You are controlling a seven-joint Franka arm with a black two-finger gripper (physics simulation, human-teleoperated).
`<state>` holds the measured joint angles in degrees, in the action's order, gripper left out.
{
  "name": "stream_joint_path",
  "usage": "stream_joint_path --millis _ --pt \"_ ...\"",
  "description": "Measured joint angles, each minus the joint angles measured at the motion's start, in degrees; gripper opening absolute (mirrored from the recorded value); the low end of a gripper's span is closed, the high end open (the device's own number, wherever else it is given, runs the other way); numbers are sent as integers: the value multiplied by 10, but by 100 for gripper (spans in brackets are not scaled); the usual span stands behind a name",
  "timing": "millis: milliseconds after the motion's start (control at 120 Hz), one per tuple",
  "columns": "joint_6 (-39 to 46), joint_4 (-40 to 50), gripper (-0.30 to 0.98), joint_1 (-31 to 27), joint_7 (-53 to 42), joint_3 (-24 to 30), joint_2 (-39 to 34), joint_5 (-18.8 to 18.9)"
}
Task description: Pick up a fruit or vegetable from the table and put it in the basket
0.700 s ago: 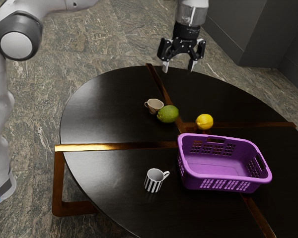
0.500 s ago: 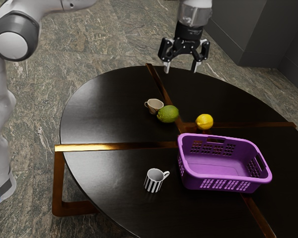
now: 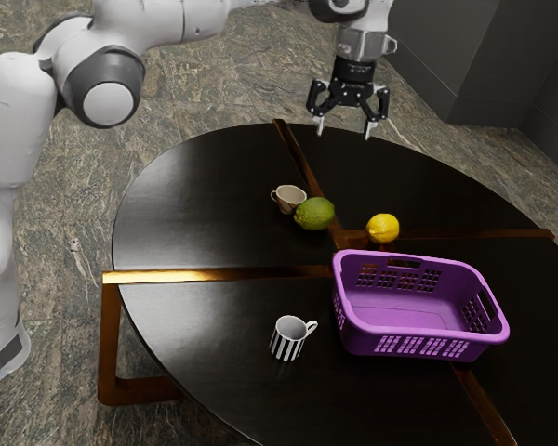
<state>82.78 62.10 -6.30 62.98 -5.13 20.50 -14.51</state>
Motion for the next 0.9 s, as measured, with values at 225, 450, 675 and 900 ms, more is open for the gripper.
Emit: stream_joint_path --millis 225,450,675,900 --pt "27 -8 69 -31 -147 68 28 -4" --pt "67 -9 69 -28 -300 103 82 -3" --pt "127 -8 69 -42 -413 107 102 -3" --pt "165 -9 69 -69 -507 110 121 -4"
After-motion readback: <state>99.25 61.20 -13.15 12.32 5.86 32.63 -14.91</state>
